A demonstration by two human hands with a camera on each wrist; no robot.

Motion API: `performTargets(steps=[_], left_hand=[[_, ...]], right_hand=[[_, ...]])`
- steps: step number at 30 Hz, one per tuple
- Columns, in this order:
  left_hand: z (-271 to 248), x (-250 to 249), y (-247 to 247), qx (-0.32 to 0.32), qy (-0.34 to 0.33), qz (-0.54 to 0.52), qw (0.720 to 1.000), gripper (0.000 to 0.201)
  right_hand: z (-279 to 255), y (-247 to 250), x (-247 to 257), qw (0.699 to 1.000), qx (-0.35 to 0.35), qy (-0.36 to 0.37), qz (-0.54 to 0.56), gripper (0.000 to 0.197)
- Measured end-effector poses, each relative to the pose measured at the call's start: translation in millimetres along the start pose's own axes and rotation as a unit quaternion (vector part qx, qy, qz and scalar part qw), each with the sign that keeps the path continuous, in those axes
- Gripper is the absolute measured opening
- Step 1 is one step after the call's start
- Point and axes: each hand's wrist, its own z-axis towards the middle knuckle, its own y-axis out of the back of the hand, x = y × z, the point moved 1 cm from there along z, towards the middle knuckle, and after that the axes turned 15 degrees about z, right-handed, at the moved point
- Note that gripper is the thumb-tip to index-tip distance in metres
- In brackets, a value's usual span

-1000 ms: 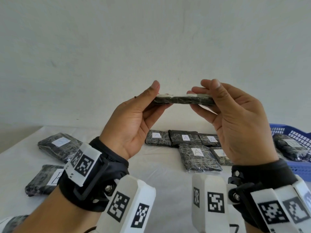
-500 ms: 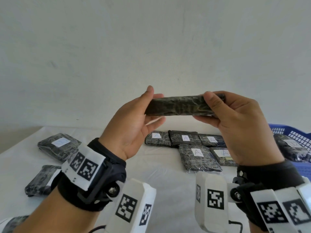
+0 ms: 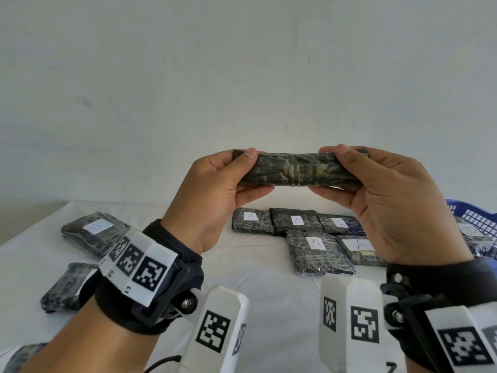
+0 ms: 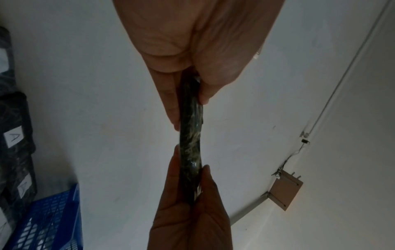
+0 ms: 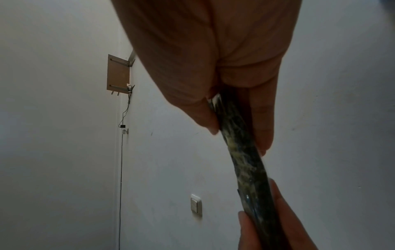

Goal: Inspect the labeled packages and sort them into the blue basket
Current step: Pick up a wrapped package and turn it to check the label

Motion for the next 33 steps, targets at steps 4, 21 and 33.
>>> performTargets(steps=[4, 21, 33], left_hand=[[-1, -1, -1, 0.016, 0.008, -0.016, 1.000, 0.020], [-8, 8, -16, 0.000, -0.060, 0.095, 0.994, 0.013], [-10, 5, -18, 0.007, -0.071, 0.107, 0.992, 0.021]], right_hand=[[0, 0, 1, 1.000, -0.009, 0.014, -0.011, 0.017], [-4, -12, -5, 0.961, -0.085, 0.080, -0.249, 0.028], [-9, -18, -6, 0.942, -0.111, 0.103, -0.299, 0.043]])
